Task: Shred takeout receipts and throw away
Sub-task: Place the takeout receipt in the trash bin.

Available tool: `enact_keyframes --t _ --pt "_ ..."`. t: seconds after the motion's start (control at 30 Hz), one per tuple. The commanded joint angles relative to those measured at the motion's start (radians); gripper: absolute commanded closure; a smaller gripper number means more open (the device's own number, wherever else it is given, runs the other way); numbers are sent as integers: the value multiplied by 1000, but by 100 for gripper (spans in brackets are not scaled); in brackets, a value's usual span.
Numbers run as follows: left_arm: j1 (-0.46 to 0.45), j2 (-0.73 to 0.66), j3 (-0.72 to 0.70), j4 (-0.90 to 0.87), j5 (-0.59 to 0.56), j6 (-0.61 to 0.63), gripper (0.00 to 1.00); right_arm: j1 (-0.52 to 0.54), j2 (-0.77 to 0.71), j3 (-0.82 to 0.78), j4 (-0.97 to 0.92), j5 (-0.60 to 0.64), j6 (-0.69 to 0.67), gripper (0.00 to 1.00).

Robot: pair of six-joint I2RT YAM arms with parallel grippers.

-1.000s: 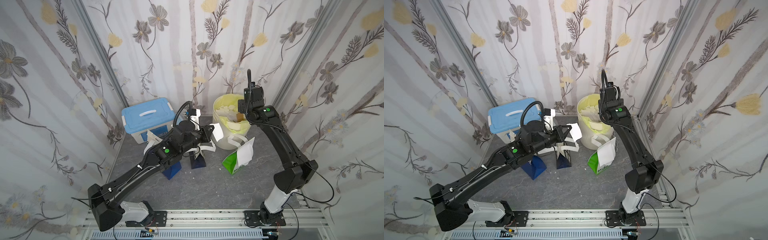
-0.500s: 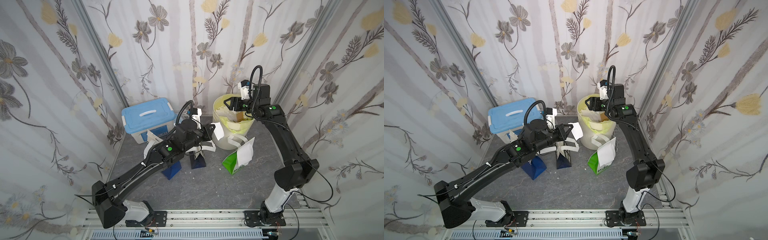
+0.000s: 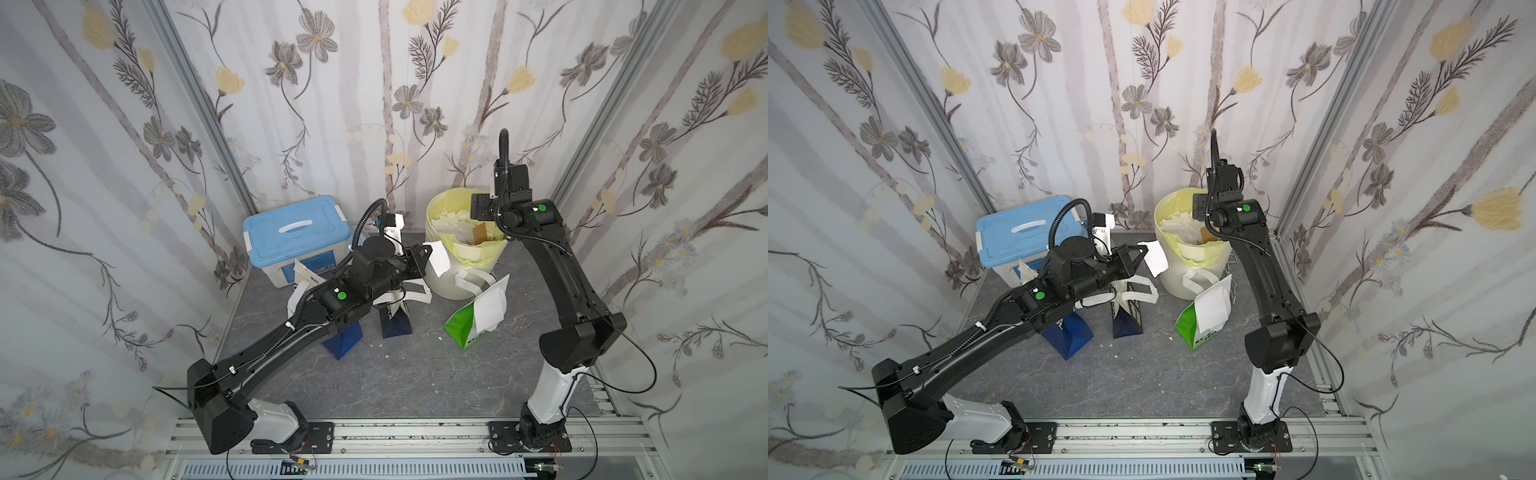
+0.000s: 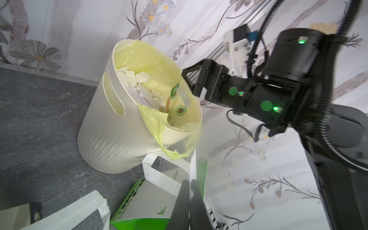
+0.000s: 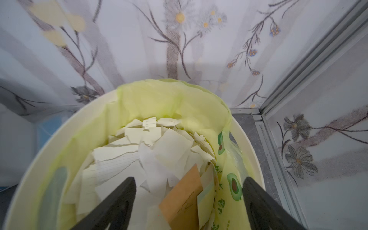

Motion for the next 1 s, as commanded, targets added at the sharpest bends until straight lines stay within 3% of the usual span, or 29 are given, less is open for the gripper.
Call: enact_keyframes --t 0.0,0.2,0.37,0.57,0.77,0.97 --pt "1 1 18 40 5 3 100 6 -111 -22 64 -268 3 17" --pt "8 -1 -2 112 84 19 100 11 -430 -375 142 -714 67 21" --pt "17 4 -18 211 244 30 100 23 -669 -692 296 -854 164 23" --pt "19 8 -24 265 412 13 100 23 -746 -788 308 -966 239 30" --pt "17 9 -31 314 481 -5 100 23 -748 -789 308 -1008 292 51" --pt "18 18 -26 303 474 -3 100 23 -758 -788 330 -1028 329 84"
